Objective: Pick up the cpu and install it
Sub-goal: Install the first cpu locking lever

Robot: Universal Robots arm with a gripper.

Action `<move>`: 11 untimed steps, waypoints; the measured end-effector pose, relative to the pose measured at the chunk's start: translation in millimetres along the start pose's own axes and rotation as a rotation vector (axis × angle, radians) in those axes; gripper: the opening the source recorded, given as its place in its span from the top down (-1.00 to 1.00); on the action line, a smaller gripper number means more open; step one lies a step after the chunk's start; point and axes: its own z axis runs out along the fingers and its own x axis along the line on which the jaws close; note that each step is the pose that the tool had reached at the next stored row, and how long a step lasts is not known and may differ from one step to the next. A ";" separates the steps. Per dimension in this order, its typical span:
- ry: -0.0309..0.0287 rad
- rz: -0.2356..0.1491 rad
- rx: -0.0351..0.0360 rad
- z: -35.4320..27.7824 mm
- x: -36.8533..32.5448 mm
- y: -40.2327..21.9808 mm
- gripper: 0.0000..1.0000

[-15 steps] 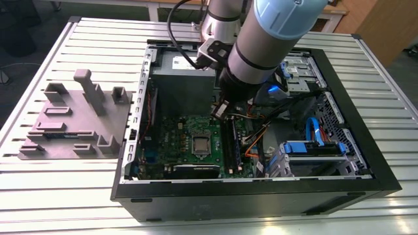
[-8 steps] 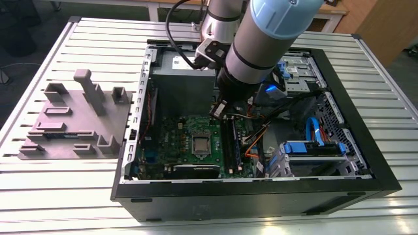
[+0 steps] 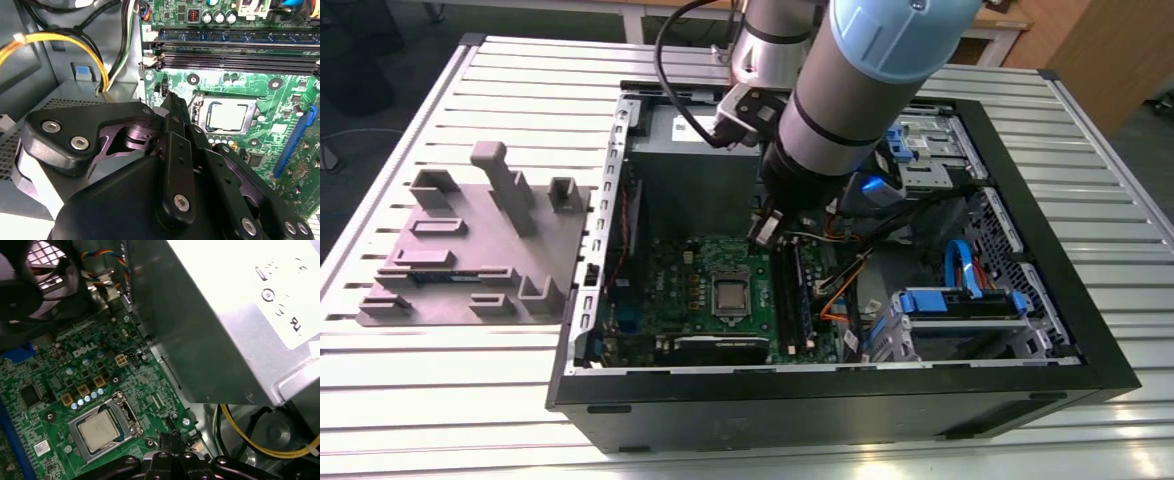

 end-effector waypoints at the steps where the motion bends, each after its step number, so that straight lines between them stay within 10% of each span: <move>1: 0.0020 -0.010 -0.0007 -0.1 0.2 0.1 0.80; 11: 0.0050 -0.032 -0.0001 -0.1 2.1 0.5 0.80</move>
